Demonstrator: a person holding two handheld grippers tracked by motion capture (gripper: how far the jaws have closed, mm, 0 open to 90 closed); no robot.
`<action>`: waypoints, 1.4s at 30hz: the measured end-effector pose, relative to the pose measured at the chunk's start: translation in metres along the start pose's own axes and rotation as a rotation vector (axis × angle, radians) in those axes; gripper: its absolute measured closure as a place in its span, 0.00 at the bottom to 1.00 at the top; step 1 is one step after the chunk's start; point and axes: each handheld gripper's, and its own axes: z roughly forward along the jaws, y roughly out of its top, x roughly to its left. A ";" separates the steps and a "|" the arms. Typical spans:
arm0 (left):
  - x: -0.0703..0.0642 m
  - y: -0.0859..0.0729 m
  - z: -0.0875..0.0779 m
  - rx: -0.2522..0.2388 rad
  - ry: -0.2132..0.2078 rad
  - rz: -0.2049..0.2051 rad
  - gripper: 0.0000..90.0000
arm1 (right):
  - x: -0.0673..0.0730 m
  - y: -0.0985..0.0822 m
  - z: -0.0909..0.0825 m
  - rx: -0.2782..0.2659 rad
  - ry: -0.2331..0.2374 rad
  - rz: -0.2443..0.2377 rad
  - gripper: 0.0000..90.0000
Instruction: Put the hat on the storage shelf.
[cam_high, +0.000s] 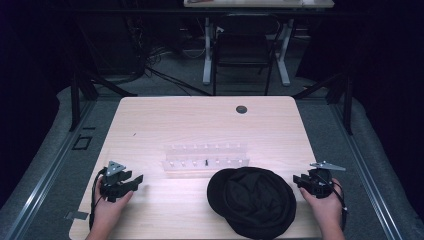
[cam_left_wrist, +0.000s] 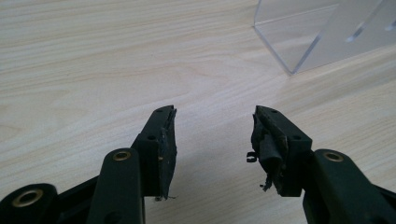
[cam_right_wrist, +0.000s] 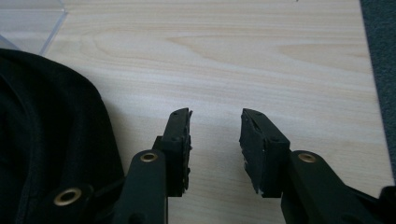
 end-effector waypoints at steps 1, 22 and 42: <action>-0.001 0.000 0.000 -0.002 -0.002 -0.003 0.55 | 0.000 0.000 -0.002 0.000 -0.003 0.005 0.69; -0.003 0.002 -0.006 -0.004 -0.009 -0.013 0.51 | 0.018 0.010 -0.040 -0.018 0.016 0.019 0.71; -0.011 0.002 -0.012 -0.021 -0.015 -0.004 0.59 | 0.026 0.015 -0.067 0.169 0.140 0.074 0.70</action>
